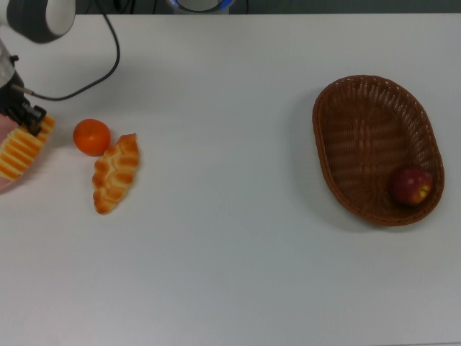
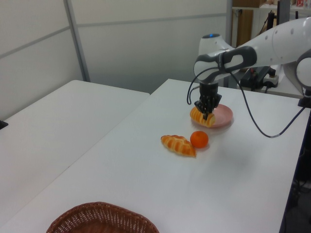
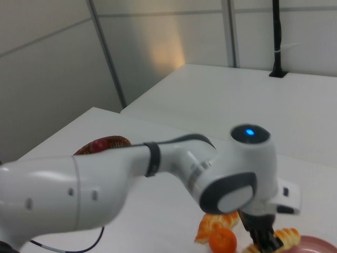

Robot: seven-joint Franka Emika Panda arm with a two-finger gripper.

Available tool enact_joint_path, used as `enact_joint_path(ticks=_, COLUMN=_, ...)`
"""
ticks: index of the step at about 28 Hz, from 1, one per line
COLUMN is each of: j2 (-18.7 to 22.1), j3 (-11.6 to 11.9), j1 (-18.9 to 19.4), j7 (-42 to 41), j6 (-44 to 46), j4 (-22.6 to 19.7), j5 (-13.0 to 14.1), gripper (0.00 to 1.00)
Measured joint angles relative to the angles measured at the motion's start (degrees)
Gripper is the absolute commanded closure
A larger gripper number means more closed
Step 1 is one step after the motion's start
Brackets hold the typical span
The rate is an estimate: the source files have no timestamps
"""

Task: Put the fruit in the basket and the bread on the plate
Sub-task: 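Carry the striped roll onto the pink plate and release, then move to the orange and close the gripper on it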

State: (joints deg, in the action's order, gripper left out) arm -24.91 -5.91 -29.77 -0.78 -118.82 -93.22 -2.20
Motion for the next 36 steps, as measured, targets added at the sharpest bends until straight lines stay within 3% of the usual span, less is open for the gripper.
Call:
enact_joint_path(ticks=5, j2=-2.51, j3=0.01, j1=-2.28, j7=0.14, j6=-3.92, j4=1.94, j5=0.0, gripper=1.0)
enact_joint_path(ticks=11, j2=-2.72, j3=0.03, j1=-5.72, j7=0.15, j6=-4.82, j4=3.16, j5=0.1, gripper=1.0)
enact_joint_path(ticks=24, j2=-3.41, j3=0.04, j1=-10.07, j7=0.15, j6=-6.44, j4=4.32, j5=3.09, gripper=1.0)
enact_joint_path(ticks=25, j2=-3.81, j3=0.04, j1=-10.25, j7=0.18, j6=-7.11, j4=4.36, j5=3.14, gripper=0.9)
enact_joint_path(ticks=26, j2=-4.35, j3=0.04, j1=-10.4, j7=0.34, j6=-7.93, j4=4.43, j5=3.19, gripper=0.73)
enact_joint_path(ticks=27, j2=-4.95, j3=0.04, j1=-10.48, j7=0.69, j6=-8.71, j4=4.47, j5=3.2, gripper=0.01)
enact_joint_path(ticks=33, j2=-9.37, j3=-0.01, j1=-10.49, j7=2.42, j6=-12.41, j4=5.93, j5=3.09, gripper=0.0)
enact_joint_path(ticks=36, j2=-9.71, j3=-0.02, j1=-10.48, j7=2.42, j6=-12.42, j4=6.56, j5=2.52, gripper=0.0)
